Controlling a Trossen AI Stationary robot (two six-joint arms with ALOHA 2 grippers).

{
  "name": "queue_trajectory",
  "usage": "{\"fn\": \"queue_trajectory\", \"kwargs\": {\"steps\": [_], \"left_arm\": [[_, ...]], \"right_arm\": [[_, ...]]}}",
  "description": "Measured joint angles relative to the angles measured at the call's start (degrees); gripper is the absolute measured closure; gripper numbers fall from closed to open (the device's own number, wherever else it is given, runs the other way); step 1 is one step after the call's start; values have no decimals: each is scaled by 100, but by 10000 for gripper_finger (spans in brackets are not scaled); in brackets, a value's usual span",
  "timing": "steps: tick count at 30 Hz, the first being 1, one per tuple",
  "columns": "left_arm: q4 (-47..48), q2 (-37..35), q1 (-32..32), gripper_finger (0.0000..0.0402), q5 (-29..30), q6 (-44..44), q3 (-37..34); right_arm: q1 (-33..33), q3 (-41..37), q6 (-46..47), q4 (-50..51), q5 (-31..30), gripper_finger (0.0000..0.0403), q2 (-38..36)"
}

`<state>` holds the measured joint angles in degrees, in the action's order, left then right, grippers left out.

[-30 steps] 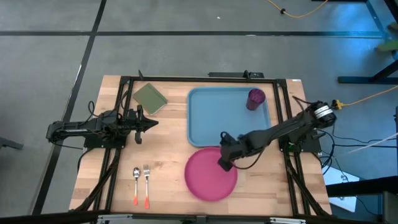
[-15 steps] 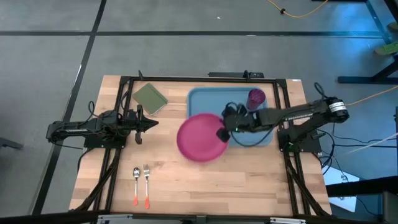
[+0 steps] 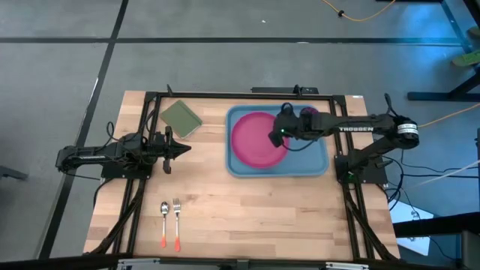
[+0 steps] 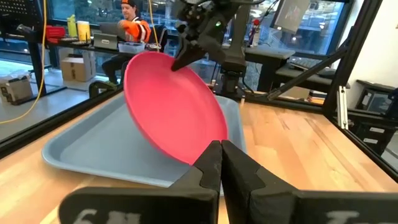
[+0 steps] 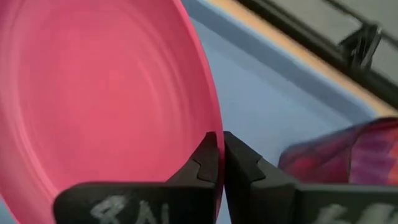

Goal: Pick and place plate/cup/fork/spoon on tray
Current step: Put the pink plate on the bottom left of the blue tray, then move the orange spoon to the bottom center of the blue tray

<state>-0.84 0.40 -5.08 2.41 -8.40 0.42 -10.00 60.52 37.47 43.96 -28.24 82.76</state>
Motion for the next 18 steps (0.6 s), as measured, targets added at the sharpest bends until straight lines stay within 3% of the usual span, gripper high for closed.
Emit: {"fn": "queue_trajectory", "kwargs": {"steps": [18], "left_arm": [[0,0,0,401,-3,-13,1]], "right_arm": [[-99,-8,436,494,237,348,101]]}}
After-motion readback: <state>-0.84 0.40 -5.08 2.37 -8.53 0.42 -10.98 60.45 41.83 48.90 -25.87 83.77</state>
